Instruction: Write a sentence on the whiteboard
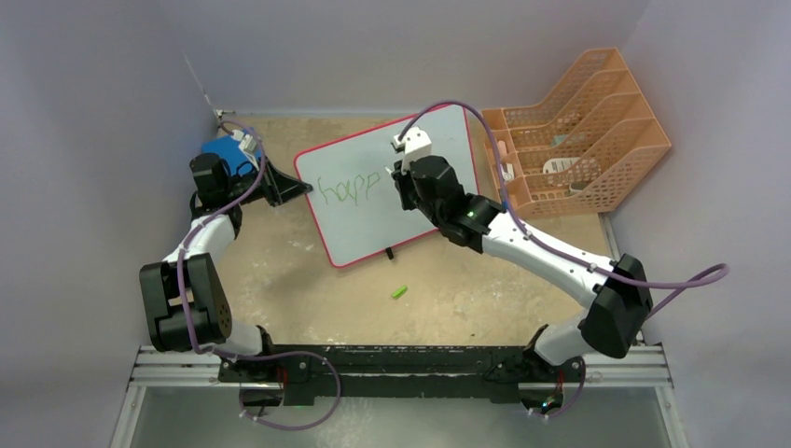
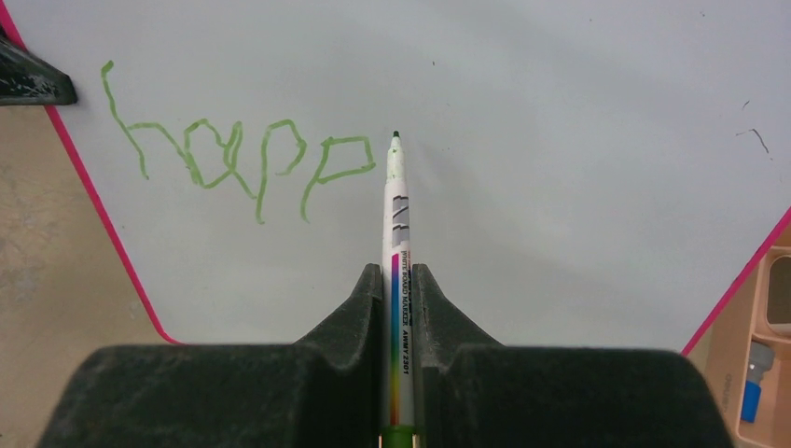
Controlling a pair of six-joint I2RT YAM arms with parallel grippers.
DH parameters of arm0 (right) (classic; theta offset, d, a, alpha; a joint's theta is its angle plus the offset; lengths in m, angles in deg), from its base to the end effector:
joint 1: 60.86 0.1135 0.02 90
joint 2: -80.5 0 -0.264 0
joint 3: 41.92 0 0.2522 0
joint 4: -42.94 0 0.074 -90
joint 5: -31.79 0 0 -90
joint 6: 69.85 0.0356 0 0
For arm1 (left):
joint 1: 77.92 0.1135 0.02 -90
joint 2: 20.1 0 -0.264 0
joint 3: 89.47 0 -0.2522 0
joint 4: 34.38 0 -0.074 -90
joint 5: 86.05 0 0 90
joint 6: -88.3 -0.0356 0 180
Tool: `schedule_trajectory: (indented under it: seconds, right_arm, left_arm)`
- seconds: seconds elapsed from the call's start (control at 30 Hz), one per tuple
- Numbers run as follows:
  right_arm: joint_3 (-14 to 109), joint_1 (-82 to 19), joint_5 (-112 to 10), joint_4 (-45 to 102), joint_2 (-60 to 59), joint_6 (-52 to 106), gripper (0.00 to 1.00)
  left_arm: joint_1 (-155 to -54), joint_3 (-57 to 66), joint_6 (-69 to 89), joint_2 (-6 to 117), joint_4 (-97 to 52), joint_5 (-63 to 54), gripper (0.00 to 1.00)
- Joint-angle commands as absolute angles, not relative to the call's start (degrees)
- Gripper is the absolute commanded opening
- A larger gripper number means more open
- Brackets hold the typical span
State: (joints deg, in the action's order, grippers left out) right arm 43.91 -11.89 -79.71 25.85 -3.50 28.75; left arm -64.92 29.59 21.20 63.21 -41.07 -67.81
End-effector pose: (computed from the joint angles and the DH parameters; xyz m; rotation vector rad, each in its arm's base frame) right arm 0.2382 0.2538 0.3559 -0.3792 1.7939 0.3654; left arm 0.3042 0.0355 0.2567 0.3411 1.7908 -1.2565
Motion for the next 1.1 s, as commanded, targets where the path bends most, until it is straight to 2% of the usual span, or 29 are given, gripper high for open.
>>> schedule_trajectory:
  seconds: [0.0,1.07]
  right_arm:
    - [43.96,-12.17,-79.45,28.70,-3.16,26.58,0.00]
    - [46.77,-12.34,-78.80,27.86,-7.43,25.52,0.00]
  left_arm:
    - [-65.87,28.48,18.43,62.08,-41.10,-67.77,0.00]
    - [-65.86,28.38,18.34,62.08,-40.88,-67.82,0.00]
